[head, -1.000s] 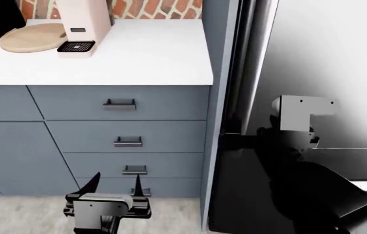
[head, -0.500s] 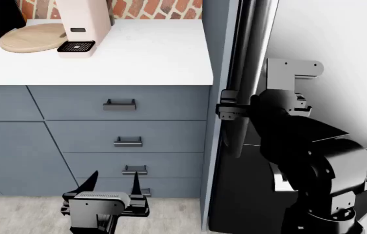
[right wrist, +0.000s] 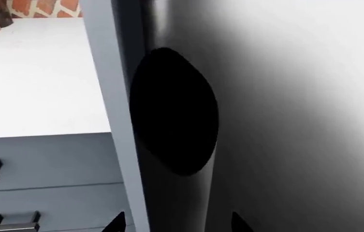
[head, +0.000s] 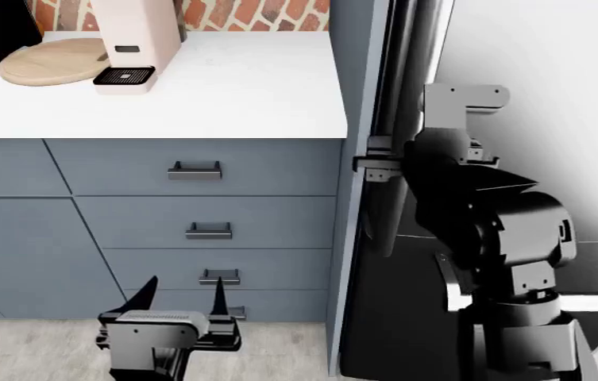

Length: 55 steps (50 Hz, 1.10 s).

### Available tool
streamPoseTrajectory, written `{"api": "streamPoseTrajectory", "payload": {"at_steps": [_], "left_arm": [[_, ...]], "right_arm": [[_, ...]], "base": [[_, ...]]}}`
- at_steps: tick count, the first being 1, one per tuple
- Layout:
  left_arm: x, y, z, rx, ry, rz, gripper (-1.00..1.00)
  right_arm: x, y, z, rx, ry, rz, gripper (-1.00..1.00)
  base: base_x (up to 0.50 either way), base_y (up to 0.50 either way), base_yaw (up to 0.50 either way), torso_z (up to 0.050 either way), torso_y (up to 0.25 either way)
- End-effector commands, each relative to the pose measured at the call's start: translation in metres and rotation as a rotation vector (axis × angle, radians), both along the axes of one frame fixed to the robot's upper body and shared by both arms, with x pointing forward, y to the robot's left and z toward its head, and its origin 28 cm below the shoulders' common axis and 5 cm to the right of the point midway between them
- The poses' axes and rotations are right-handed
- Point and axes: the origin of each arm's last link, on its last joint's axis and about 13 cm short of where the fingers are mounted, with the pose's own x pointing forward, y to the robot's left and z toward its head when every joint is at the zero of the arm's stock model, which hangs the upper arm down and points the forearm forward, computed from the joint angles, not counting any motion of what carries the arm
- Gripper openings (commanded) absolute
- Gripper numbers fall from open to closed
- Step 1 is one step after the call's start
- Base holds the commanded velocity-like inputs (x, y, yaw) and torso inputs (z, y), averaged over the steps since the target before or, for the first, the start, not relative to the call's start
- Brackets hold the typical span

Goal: Open the fridge door

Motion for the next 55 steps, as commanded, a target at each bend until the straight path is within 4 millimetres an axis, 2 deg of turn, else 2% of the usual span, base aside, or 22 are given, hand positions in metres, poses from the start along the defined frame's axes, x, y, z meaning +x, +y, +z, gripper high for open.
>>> {"api": "streamPoseTrajectory", "payload": {"at_steps": [1,20,37,55], "left_arm": [[0.000,0.001,0.001,-0.005,-0.003,0.002,1.00],[0.001,0.002,0.002,-0.006,-0.006,0.004,1.00],[-0.002,0.000,0.002,-0.001,-0.011,-0.002,1.00],[-0.005,-0.002,0.002,0.009,-0.020,-0.008,1.00]], "right_arm": [[0.006,-0.002,-0.003,-0.012,-0.013,0.002,-1.00],[-0.008,-0.003,0.003,-0.034,-0.056,0.100,-1.00],[-0.050,-0.022,0.001,0.086,-0.092,0.238,-1.00],[-0.099,-0.047,-0.013,0.134,-0.126,0.368,-1.00]], "base": [[0.00,0.00,0.00,0.000,0.000],[0.00,0.00,0.00,0.000,0.000],[0.00,0.00,0.00,0.000,0.002],[0.00,0.00,0.00,0.000,0.001]]}}
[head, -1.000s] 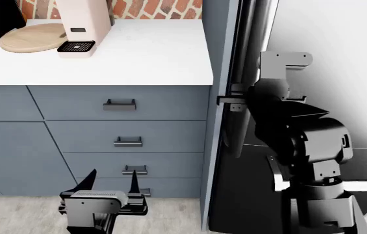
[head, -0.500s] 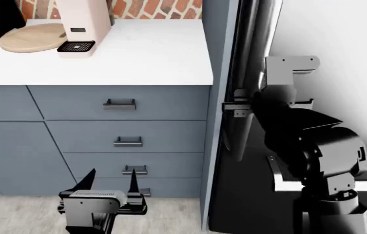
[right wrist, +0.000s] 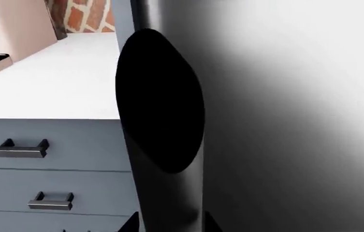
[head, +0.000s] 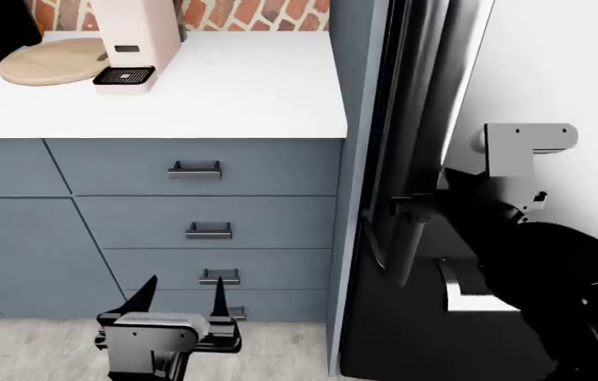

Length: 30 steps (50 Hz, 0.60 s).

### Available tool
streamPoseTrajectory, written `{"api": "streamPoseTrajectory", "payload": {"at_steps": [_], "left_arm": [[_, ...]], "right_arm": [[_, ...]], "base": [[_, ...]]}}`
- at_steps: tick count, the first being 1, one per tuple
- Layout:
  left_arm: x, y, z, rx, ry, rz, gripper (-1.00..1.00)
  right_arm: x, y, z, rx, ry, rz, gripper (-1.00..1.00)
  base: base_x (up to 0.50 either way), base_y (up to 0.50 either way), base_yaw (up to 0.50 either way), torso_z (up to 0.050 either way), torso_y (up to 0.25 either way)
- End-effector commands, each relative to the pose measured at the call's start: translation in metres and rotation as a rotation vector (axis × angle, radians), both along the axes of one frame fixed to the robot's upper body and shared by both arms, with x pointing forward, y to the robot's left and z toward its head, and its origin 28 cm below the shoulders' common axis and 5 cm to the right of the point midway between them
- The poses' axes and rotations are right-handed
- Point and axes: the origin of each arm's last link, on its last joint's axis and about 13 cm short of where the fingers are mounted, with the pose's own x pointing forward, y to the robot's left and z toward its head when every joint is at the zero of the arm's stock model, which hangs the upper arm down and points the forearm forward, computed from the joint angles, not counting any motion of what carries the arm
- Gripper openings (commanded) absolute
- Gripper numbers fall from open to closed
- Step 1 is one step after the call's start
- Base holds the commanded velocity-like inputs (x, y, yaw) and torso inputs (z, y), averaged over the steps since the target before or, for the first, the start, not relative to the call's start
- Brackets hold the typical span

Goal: Open the fridge door

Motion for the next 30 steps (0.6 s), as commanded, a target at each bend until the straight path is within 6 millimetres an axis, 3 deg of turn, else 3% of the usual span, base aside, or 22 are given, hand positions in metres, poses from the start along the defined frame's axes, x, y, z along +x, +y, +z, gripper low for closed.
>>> {"api": "streamPoseTrajectory", "payload": {"at_steps": [1,12,30], "left_arm": [[-0.002,-0.001,0.000,0.005,-0.005,-0.005,1.00],[-0.003,-0.001,0.000,0.006,-0.006,-0.006,1.00],[-0.003,-0.002,-0.002,0.008,-0.004,-0.006,1.00]], "right_arm": [[-0.034,-0.001,0.000,0.089,-0.049,0.230,-1.00],[-0.056,-0.020,-0.001,0.091,-0.061,0.210,-1.00],[-0.074,-0.042,-0.012,0.150,-0.069,0.228,-1.00]], "base": [[0.00,0.00,0.00,0.000,0.000],[0.00,0.00,0.00,0.000,0.001],[0.00,0.00,0.00,0.000,0.001]]}}
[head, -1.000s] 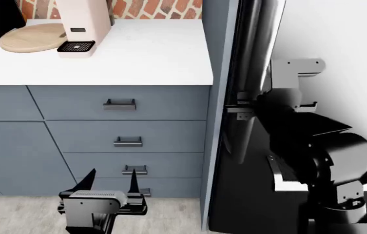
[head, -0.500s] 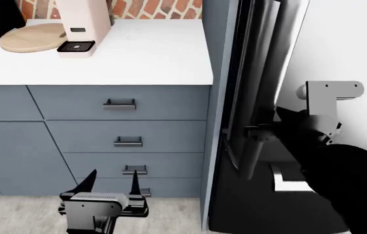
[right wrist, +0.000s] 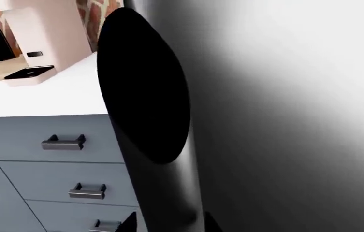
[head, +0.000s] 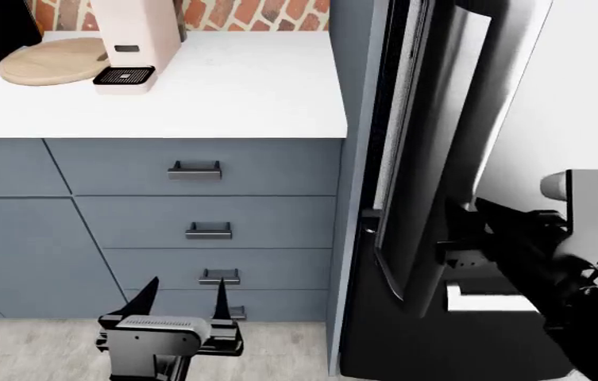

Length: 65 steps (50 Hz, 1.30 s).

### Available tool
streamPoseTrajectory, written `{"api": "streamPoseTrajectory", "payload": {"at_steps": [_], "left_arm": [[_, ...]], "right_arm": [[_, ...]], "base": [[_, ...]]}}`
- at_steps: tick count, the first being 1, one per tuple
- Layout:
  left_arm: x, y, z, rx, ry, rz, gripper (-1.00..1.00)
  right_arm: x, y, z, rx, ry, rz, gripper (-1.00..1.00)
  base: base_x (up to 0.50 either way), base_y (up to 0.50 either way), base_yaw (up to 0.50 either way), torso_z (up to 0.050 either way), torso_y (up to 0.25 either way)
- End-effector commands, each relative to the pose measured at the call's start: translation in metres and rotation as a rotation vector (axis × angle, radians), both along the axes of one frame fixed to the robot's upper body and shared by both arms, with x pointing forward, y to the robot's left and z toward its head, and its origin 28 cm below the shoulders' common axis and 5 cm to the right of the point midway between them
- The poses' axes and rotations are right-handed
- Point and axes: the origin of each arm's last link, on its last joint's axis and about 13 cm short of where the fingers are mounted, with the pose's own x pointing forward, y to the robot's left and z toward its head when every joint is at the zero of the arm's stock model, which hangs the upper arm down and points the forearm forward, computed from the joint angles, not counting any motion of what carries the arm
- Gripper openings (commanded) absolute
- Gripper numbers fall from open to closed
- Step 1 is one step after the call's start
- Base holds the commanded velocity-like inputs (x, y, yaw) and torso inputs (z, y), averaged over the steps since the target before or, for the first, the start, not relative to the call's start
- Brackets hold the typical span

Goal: Open the fridge door

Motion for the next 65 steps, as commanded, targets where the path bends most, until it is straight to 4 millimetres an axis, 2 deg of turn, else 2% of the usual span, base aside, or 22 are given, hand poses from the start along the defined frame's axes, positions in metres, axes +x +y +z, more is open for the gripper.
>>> {"api": "streamPoseTrajectory", "payload": {"at_steps": [1,13,38,65], "left_arm": [[0.000,0.000,0.000,0.001,0.001,0.000,1.00],[0.000,0.000,-0.001,0.001,0.003,-0.002,1.00],[0.000,0.000,-0.001,0.002,0.003,0.001,1.00],[0.000,-0.001,-0.002,0.005,0.005,0.001,1.00]], "right_arm": [[-0.016,-0.004,-0.003,0.059,-0.034,0.133,-1.00],[-0.029,-0.019,-0.009,0.082,-0.034,0.114,-1.00],[-0.055,-0.043,-0.007,0.081,-0.075,0.081,-1.00],[-0.076,-0.056,-0.010,0.064,-0.097,0.074,-1.00]], "base": [[0.00,0.00,0.00,0.000,0.000],[0.00,0.00,0.00,0.000,0.000],[0.00,0.00,0.00,0.000,0.000],[0.00,0.00,0.00,0.001,0.001]]}}
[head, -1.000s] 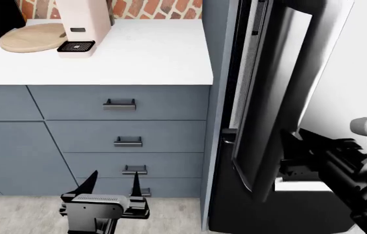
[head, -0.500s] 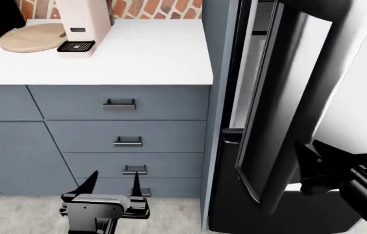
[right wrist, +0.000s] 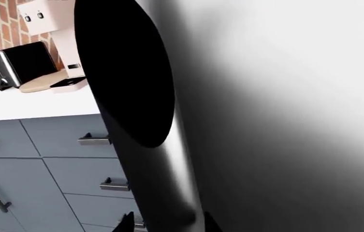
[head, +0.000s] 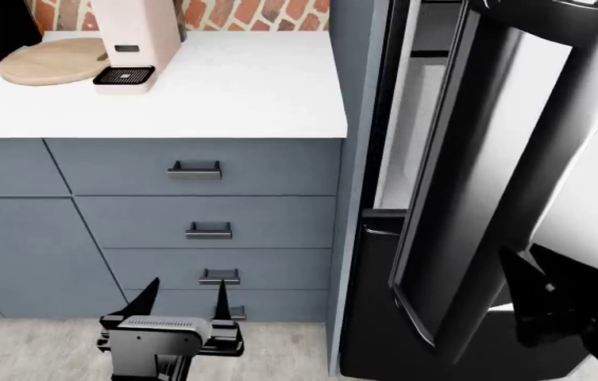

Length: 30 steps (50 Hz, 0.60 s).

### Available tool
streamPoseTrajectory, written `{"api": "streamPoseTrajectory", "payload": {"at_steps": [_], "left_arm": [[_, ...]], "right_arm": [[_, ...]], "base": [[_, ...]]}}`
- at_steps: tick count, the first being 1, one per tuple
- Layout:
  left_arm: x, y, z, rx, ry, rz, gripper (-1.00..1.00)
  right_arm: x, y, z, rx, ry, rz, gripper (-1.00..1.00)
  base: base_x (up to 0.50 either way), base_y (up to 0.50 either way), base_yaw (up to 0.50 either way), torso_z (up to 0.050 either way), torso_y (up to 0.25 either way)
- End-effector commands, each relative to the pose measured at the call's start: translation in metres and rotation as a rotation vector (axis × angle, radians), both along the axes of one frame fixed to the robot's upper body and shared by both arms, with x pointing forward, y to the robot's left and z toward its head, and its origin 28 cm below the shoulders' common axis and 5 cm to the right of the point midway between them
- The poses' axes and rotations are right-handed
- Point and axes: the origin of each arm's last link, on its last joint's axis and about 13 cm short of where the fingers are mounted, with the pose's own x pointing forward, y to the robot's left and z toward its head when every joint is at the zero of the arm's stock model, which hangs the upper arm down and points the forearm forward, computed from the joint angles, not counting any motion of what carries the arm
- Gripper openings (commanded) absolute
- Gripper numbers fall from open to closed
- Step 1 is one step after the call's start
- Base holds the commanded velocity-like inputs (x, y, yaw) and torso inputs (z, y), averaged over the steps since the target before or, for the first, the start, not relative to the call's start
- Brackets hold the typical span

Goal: Open the fridge door

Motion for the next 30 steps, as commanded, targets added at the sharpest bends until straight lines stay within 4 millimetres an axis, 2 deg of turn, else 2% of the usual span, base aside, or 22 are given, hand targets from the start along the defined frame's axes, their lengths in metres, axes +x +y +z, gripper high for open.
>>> {"api": "streamPoseTrajectory", "payload": {"at_steps": [1,30], "left_arm": [[-0.0001,-0.0003,-0.0004,0.002,0.001,0.000,1.00],[-0.0001,0.0001,-0.0003,0.000,0.000,0.002,1.00]], "right_arm": [[-0.0065,-0.0064,0.0030,-0.016,-0.045,-0.017,-1.00],[-0.0122,-0.0064,0.0025,-0.019,-0.049,0.002,-1.00]], "base": [[0.00,0.00,0.00,0.000,0.000],[0.00,0.00,0.00,0.000,0.001]]}}
